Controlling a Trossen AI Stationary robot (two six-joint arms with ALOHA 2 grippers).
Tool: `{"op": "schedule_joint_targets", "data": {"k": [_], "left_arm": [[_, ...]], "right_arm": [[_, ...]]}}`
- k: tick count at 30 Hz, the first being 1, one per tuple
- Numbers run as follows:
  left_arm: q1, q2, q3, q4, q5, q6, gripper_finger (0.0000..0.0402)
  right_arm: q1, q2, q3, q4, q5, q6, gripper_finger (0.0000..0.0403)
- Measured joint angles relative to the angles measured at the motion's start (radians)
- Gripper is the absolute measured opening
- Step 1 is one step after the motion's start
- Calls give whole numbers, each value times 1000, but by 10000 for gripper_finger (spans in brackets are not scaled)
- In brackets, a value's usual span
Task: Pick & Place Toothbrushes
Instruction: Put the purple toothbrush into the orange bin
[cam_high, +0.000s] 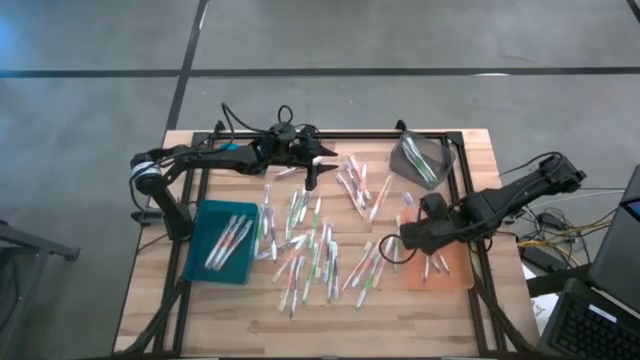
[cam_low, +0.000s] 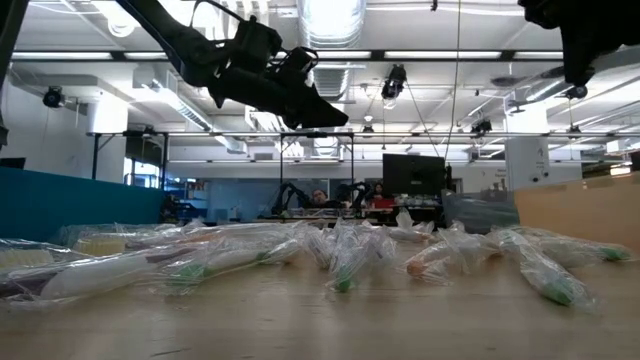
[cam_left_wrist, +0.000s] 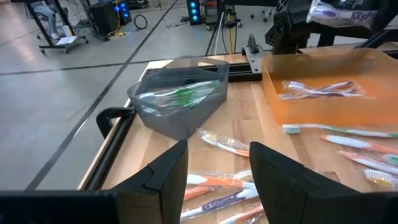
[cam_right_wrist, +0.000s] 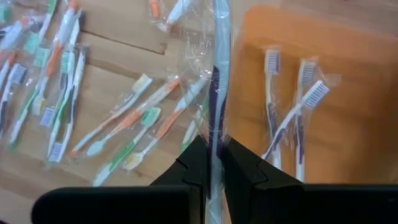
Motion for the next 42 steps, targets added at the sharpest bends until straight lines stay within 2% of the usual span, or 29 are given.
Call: {"op": "schedule_joint_targets", "data": {"k": [5,12,22,26,42], "left_arm": [[0,0,0,-1,0,33,177],[0,0,0,-1,-7,68,177],[0,0,0,10,-98,86,177],[0,0,0,20,-98,87,177],[0,0,0,42,-103,99,177]], "right_arm": [[4,34,22,-11,-28,8,24],[38,69,14,-75,-153,58,24],[179,56,-42,-105,-152,284,24],[196,54,-108,-21,-150,331,24],[196,47,-329,268,-174,350,24]]}}
